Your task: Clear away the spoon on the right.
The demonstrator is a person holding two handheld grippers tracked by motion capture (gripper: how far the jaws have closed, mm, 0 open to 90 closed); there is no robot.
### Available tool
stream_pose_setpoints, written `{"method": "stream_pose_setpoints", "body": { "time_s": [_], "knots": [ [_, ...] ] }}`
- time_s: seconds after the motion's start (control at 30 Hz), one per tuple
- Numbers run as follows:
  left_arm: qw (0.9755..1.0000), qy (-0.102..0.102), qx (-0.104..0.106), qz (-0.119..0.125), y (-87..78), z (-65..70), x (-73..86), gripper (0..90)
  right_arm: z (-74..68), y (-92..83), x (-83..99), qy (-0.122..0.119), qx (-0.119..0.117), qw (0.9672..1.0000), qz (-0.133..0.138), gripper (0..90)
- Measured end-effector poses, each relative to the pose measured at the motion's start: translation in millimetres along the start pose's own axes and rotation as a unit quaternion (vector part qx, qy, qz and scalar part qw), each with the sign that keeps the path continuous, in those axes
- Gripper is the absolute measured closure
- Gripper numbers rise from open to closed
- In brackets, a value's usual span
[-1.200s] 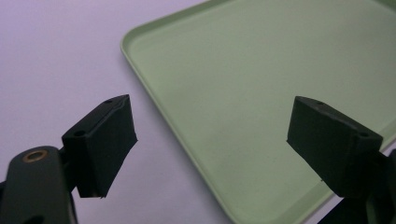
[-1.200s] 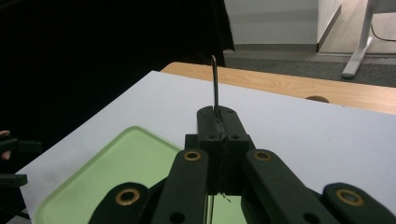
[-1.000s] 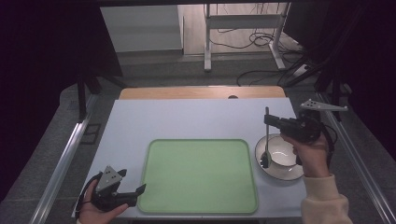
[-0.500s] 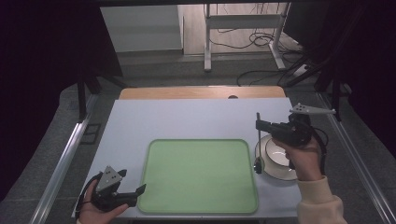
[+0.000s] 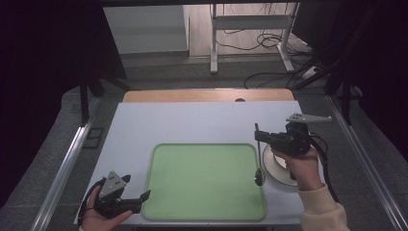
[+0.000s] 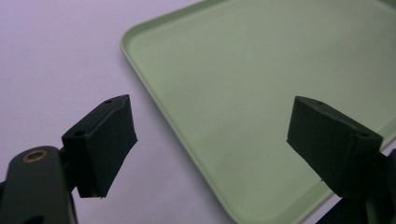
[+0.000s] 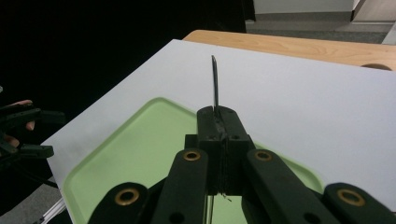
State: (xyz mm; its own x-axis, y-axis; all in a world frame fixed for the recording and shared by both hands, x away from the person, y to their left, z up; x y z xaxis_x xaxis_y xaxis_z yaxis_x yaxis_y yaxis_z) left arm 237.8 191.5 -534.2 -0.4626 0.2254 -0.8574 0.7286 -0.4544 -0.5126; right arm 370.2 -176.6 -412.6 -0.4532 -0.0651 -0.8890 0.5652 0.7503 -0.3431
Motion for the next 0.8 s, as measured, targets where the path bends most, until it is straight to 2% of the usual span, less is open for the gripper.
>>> {"method": "stream_pose_setpoints", "body": {
  "time_s": [0.8],
  "knots": [
    [1.0, 0.001, 0.0, 0.0, 0.0, 0.0, 0.1, 14.8, -20.2, 25.4, 28.4, -0.001, -0.013, 0.9987, -0.049, 88.7]
  ]
}}
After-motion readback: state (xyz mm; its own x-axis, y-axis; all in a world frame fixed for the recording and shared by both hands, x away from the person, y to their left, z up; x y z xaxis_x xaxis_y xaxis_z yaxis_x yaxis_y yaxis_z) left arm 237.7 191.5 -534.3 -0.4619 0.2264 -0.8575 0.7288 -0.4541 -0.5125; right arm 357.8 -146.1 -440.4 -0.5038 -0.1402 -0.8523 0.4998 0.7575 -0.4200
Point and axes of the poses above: each handheld gripper's, and its own axes: y roughly forward along the jaws, x roughly out of its underside, z roughly to its right, the point moved 9 cm from there along y, roughly forward along the jaws, and after that the axes turned 8 degrees about z, right-handed, at the moved point
